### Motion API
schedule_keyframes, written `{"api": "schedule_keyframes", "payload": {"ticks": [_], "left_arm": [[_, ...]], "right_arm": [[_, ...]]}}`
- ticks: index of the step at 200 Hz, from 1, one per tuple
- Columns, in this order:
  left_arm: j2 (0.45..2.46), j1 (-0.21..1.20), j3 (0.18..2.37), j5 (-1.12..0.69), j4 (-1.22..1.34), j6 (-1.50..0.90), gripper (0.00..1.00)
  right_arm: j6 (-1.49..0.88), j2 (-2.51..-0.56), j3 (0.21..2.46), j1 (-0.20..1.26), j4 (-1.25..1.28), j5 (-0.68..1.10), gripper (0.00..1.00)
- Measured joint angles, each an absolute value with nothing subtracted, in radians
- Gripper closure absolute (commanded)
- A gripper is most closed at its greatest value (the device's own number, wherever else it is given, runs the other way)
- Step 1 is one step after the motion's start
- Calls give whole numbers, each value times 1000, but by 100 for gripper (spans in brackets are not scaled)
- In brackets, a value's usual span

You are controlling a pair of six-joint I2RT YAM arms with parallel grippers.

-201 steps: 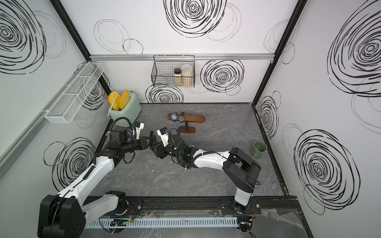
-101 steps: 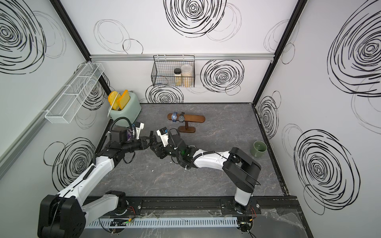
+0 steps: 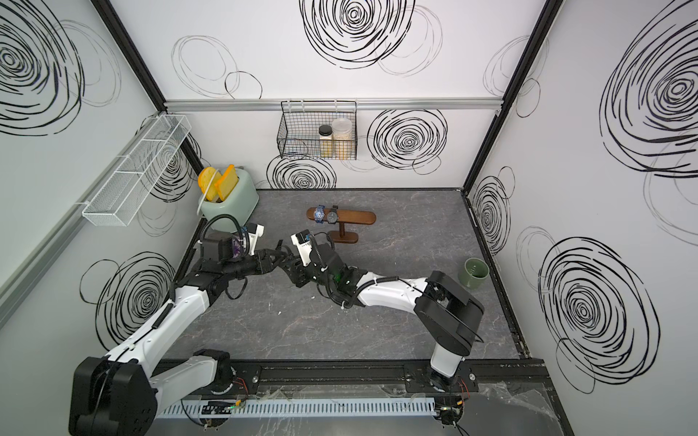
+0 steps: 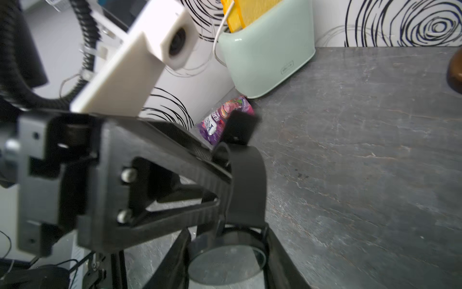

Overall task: Place watch on stand
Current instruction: Pick up the watch at the center of the board, then place the watch on the stand.

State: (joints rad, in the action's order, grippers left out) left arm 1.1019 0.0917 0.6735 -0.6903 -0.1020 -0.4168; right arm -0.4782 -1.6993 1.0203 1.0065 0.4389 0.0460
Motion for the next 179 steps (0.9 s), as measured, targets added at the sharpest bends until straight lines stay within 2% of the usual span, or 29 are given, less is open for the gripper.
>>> {"api": "schedule_keyframes", "payload": {"ticks": [25,100,137,179], "left_arm": [[1078,91,665,-700,-97,-418,42],[1059,81,660,-738,-62,-420,41],[1059,77,659,-740,-57,-420,41],[1059,77,659,-741,-57,-420,41]], "right_arm": [[-467,-1697,1025,967,403,36,68],[-408,-1532,1023,859,290,-19,69],[-337,-1409,1023,810,176,-131,69],[-254,-1288,1024,691,19,-336,69]]}}
